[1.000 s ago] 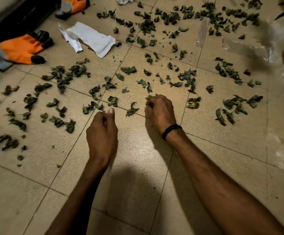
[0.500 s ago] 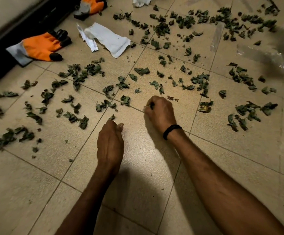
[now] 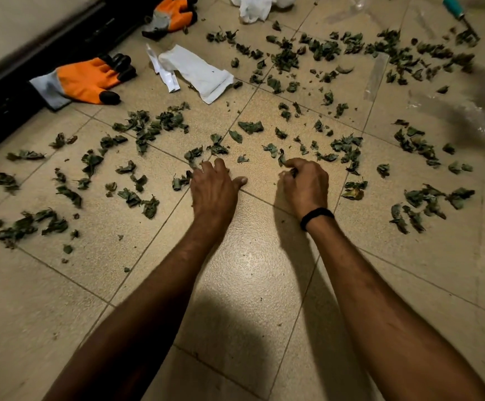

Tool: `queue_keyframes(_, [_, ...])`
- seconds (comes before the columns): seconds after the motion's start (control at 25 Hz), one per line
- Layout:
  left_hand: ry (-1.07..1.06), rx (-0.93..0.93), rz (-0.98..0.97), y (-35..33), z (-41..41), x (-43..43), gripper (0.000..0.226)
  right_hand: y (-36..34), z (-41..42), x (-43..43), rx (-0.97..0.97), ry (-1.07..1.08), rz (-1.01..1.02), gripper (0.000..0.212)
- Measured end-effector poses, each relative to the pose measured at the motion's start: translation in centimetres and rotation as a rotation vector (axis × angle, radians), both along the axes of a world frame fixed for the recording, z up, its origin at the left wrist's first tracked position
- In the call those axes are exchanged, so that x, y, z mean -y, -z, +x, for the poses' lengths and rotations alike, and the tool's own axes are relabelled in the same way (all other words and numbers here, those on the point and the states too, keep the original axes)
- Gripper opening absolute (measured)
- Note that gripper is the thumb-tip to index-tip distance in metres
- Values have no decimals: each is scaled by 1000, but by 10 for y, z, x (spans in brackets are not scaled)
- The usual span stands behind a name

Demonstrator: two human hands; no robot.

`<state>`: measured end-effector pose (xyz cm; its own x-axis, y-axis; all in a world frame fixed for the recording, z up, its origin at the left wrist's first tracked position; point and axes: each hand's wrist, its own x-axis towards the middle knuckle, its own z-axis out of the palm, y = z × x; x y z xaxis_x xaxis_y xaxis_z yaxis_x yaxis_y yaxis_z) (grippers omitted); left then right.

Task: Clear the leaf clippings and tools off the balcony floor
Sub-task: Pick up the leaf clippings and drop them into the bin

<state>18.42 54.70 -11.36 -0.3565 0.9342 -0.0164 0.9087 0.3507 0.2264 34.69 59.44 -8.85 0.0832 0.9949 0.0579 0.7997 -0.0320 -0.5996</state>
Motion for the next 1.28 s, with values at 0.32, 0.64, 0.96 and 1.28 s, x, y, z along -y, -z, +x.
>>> queue_keyframes(0.32, [-54, 407, 353, -2, 2, 44, 11, 16, 11, -16, 44, 26, -31, 13])
queue_keyframes(0.64, [-294, 431, 364, -9, -30, 93, 21, 10, -27, -46, 119, -222, -188, 45])
queue_keyframes(0.96, [-238, 206, 255, -6, -43, 49, 71, 7, -19, -28, -114, -48, -34, 15])
queue_keyframes(1.28, [-156, -129, 171, 18, -29, 46, 51, 1, 20, -25, 127, -117, -217, 26])
